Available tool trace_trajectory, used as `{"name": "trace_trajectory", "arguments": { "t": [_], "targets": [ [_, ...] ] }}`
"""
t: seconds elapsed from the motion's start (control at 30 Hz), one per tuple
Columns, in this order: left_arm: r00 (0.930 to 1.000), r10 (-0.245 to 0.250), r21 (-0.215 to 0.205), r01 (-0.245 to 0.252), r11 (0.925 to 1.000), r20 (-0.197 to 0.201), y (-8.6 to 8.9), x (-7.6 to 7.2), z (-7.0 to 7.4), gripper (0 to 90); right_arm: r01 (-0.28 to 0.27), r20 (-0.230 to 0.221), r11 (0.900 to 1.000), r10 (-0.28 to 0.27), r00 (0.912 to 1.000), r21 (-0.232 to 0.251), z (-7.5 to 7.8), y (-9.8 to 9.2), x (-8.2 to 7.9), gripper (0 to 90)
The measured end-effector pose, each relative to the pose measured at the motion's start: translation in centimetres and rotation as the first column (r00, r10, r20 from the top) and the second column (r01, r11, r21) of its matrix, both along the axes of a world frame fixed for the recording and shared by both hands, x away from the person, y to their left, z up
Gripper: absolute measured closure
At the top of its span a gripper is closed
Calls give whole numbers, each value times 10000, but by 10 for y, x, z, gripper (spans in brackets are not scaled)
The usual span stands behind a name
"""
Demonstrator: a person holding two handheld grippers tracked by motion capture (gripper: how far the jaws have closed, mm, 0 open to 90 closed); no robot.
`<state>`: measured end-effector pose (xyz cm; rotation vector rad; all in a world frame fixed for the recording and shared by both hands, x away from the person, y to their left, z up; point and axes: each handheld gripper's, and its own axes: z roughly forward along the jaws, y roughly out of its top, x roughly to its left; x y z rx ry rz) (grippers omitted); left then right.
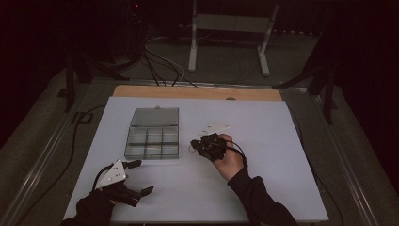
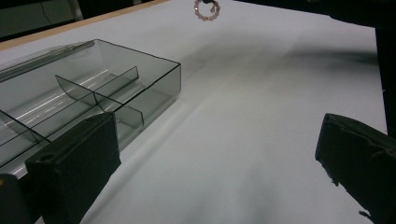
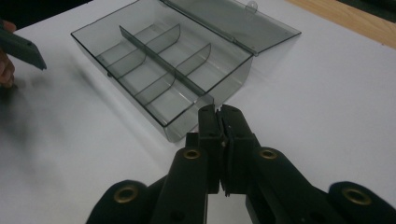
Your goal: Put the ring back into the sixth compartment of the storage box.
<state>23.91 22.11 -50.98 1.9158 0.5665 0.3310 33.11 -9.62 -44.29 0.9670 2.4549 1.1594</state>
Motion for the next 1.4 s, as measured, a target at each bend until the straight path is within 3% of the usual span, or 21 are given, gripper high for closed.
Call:
{"name": "trace_trajectory", "arguments": {
  "t": [0.53,1.4],
  "targets": [
    [10000,-21,-53,21,10000,-5,0,0,0,8,-172,233,9998,174,9996,-84,10,18,12,878],
    [9999,-101,3,101,9999,31,-1,-1,1,8,-348,63,9992,347,9994,171,11,56,31,877]
  ]
}}
